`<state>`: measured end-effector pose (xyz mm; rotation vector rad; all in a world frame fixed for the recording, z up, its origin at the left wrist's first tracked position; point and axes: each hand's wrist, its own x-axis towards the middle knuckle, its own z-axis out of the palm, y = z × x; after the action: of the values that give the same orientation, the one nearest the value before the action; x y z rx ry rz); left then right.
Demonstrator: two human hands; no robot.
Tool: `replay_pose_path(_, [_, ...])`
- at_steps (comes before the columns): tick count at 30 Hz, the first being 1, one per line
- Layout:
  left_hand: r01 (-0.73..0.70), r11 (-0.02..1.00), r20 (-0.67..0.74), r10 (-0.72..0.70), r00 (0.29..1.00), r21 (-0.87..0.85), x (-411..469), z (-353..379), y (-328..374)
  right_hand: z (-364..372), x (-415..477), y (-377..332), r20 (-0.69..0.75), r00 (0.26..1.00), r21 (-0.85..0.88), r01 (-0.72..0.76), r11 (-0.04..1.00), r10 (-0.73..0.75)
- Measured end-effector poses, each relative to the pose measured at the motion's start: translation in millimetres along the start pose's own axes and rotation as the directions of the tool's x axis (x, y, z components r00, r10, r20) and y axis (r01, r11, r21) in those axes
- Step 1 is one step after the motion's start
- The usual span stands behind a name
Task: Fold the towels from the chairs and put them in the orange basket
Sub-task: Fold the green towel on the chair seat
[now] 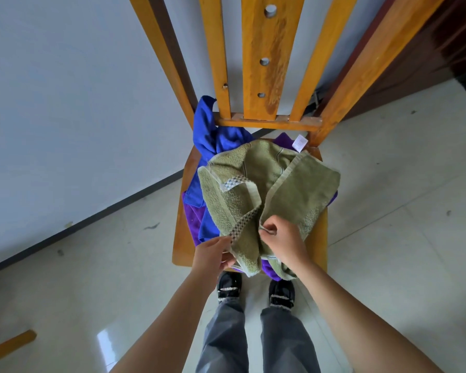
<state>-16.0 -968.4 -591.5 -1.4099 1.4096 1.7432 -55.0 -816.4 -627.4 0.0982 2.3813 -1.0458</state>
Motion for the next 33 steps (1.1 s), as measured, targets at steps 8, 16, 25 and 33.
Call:
replay_pose_path(8, [0.067, 0.969, 0.133, -0.036, 0.991, -0.24, -10.4, 12.5, 0.7, 22.1, -32.9, -25.8, -0.049, 0.98, 0.068, 0.197, 0.978, -0.194])
replay_pose_path(16, [0.017, 0.994, 0.09, -0.008, 0.996, -0.108, -10.4, 10.6, -4.3, 15.2, -44.7, -27.9, 0.25, 0.968, 0.389, -0.073, 0.918, -0.029])
replay_pose_path(25, [-0.079, 0.996, 0.038, 0.078, 0.996, 0.036, -30.6, 32.0, 27.5, 16.9, -76.9, 38.2, -0.109, 0.971, 0.185, -0.189, 0.964, 0.212])
replay_pose_path(33, [-0.129, 0.948, 0.35, 0.232, 0.908, -0.292, -110.9, 72.6, 94.0, 13.4, -57.5, 16.6, -0.354, 0.896, 0.051, -0.269, 0.962, 0.269])
